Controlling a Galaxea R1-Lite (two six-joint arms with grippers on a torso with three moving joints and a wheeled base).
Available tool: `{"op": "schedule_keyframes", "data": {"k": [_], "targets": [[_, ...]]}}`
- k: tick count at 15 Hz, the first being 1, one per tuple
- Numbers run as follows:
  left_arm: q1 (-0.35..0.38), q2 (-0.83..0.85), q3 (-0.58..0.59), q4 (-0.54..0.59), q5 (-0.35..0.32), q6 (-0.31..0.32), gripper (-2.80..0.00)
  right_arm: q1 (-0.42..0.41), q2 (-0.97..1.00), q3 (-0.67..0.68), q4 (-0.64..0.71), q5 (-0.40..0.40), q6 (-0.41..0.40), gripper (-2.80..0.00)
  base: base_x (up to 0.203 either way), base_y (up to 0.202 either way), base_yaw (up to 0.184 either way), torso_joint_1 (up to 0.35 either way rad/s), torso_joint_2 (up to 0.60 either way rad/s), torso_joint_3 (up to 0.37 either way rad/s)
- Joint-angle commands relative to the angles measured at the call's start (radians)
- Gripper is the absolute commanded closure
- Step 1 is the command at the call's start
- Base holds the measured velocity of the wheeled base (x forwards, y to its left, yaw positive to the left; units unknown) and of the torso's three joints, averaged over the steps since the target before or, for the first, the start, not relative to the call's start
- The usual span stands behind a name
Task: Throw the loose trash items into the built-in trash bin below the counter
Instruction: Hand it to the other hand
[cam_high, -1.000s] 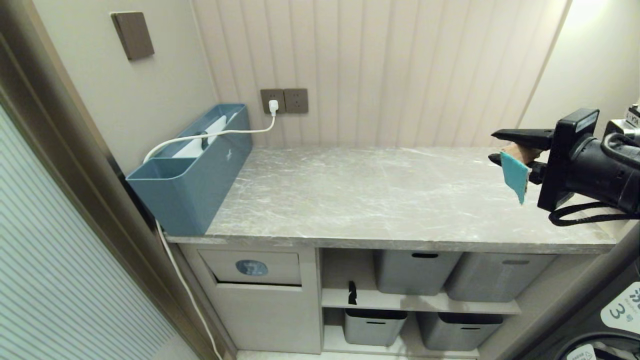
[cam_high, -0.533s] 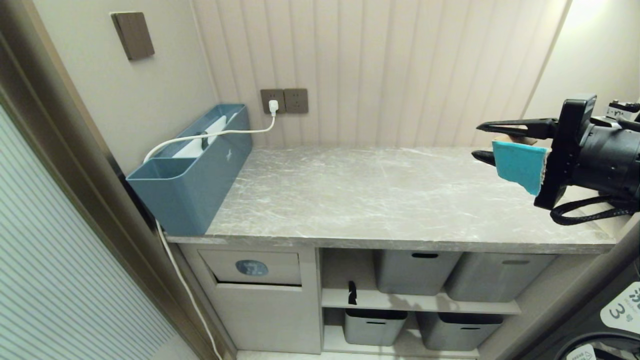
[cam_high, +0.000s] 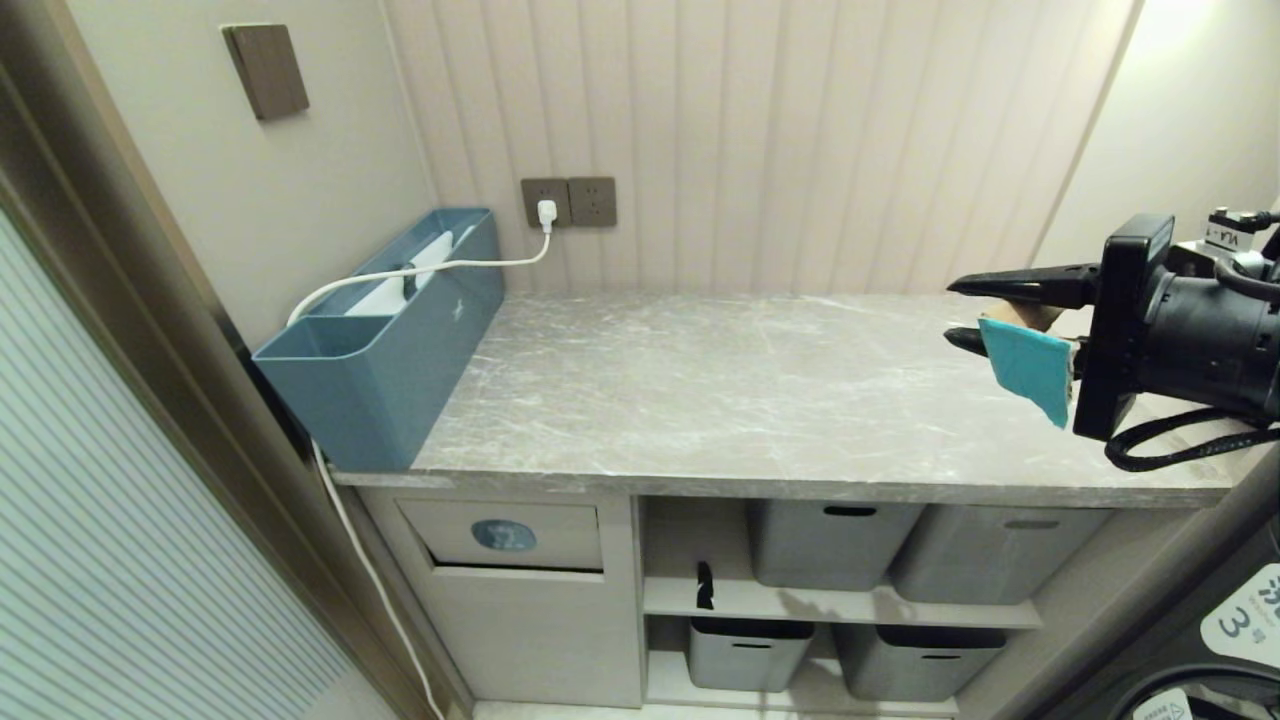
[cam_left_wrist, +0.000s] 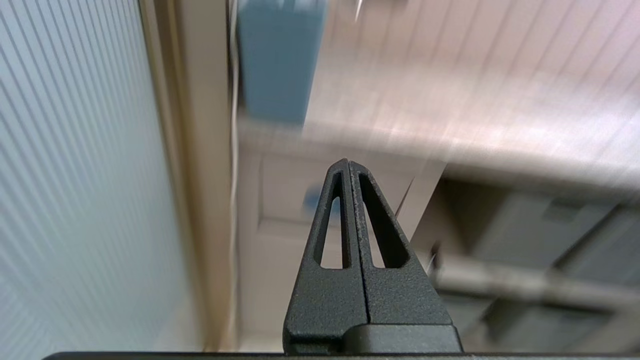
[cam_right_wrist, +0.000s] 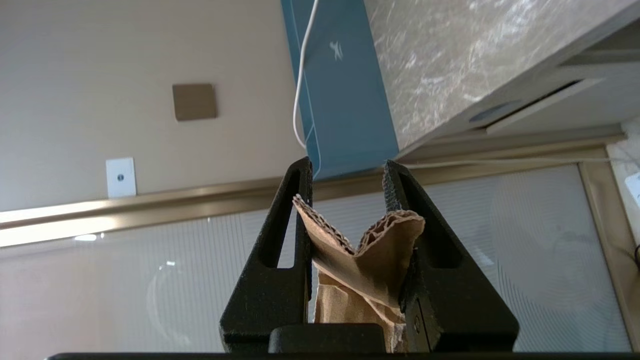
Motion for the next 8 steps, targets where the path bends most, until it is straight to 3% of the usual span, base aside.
{"op": "schedule_keyframes", "data": {"k": [1, 4, 6, 8], "targets": [[-0.003, 0.076, -0.135, 0.001, 0.001, -0.013, 0.00, -0.007, 0.018, -0.006, -0.002, 0.003, 0.005, 0.00, 0.000, 0.000, 0.000, 0.000, 0.00, 0.000], [-0.059, 0.436, -0.472, 0.008, -0.006, -0.092, 0.00, -0.005, 0.055, -0.037, -0.003, 0.005, -0.003, 0.00, 0.000, 0.000, 0.000, 0.000, 0.00, 0.000], [-0.137, 0.704, -0.669, 0.009, -0.033, -0.211, 0.00, -0.005, 0.097, -0.097, -0.003, 0.006, -0.004, 0.00, 0.000, 0.000, 0.000, 0.000, 0.00, 0.000], [-0.231, 0.937, -0.807, 0.007, -0.115, -0.368, 0.00, -0.003, 0.148, -0.154, -0.002, 0.006, -0.035, 0.00, 0.000, 0.000, 0.000, 0.000, 0.00, 0.000]]}}
